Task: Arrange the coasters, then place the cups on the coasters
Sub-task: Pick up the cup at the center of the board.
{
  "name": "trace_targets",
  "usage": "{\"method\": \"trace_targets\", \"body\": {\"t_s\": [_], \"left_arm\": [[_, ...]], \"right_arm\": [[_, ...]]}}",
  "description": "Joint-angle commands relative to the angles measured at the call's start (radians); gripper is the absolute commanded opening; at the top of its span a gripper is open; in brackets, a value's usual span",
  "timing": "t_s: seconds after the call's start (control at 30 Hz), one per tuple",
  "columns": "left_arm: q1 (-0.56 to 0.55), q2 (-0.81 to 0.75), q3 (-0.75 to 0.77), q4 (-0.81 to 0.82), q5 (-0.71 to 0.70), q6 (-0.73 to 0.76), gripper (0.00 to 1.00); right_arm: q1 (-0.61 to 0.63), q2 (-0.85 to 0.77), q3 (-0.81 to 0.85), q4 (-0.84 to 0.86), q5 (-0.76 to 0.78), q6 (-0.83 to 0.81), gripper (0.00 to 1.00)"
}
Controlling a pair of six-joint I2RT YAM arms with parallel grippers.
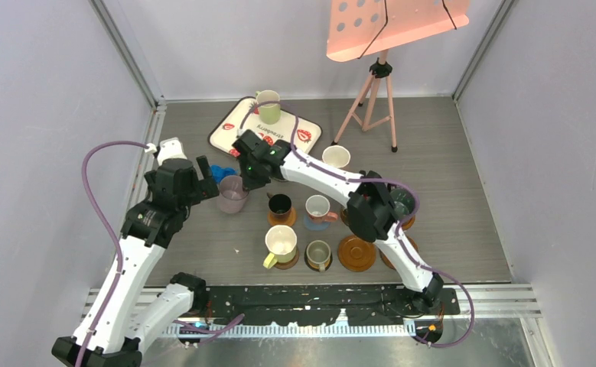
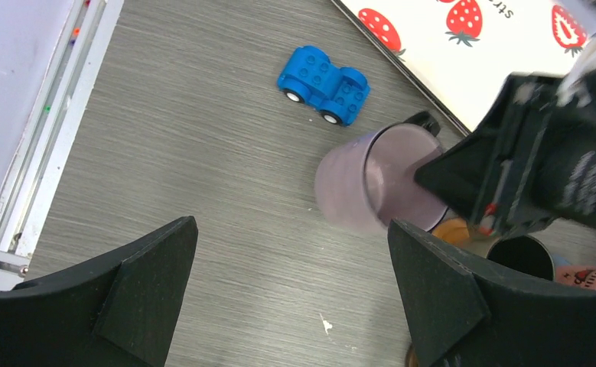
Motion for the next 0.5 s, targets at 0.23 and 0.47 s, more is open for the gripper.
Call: {"method": "trace_targets", "body": {"t_s": [0.23, 0.47], "left_arm": [[-0.038, -0.038, 0.02, 0.025, 0.012, 0.068, 0.99], [-0.049, -0.033, 0.009, 0.042, 0.074, 0.091, 0.97]], "right_arm": [[-0.142, -0.402, -0.045, 0.046, 0.073, -0.063, 0.05], [-0.158, -0.605, -0.176, -0.054, 0.289, -0.05, 0.05]]}}
